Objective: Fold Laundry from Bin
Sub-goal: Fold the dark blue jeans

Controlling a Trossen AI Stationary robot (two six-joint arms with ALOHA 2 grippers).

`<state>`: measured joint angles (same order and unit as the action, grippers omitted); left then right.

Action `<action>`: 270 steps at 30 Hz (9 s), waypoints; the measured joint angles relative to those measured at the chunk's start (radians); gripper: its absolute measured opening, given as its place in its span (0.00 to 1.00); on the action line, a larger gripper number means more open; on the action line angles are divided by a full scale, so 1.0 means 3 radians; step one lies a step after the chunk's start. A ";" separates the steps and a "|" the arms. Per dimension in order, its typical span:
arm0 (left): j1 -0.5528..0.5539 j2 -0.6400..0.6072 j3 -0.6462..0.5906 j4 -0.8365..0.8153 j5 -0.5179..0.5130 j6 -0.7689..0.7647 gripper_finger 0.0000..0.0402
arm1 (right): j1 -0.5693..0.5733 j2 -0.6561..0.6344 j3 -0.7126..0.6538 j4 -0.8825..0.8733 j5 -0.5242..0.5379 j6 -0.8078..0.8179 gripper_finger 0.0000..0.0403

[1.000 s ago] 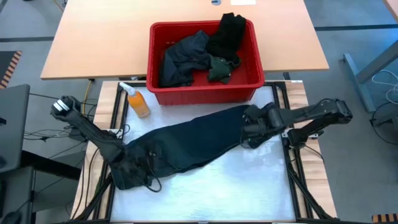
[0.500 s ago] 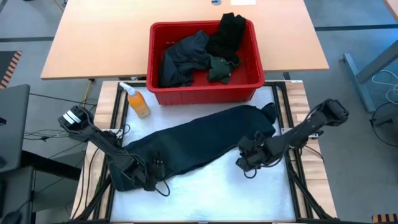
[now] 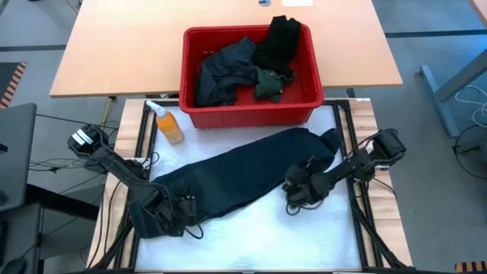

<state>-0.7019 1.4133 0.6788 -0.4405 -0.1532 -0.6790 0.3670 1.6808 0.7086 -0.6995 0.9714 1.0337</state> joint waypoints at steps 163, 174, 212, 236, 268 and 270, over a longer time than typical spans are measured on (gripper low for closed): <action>0.0338 -0.0609 -0.0067 0.2228 -0.1248 0.1698 0.40 | -0.2601 -0.1787 0.0463 -0.1237 -0.1298 -0.5473 0.07; 0.1296 0.0231 0.0293 0.3822 -0.0979 0.2621 0.47 | -0.1691 -0.1766 0.1343 -0.1518 -0.1282 -0.4636 0.07; 0.2393 0.2282 0.3155 0.2456 -0.1215 0.2552 0.61 | -0.0783 -0.1577 0.1605 -0.1143 -0.1063 -0.3999 0.07; 0.2103 0.0991 0.2105 0.1773 -0.1955 0.2692 0.01 | -0.0946 -0.1664 0.1450 -0.2299 -0.1561 -0.1427 0.37; 0.1792 0.0492 0.1152 0.2477 -0.1920 0.2553 0.00 | -0.1124 -0.1649 -0.0072 -0.0585 -0.1900 -0.2167 0.42; 0.1792 0.0492 0.1152 0.2493 -0.1919 0.2550 0.00 | -0.1102 -0.1624 -0.0072 -0.0620 -0.1854 -0.2138 0.42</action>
<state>-0.1642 1.5608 1.0245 0.3076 -0.7288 0.0860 0.0363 1.1935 0.6868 -0.8855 0.4152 0.3924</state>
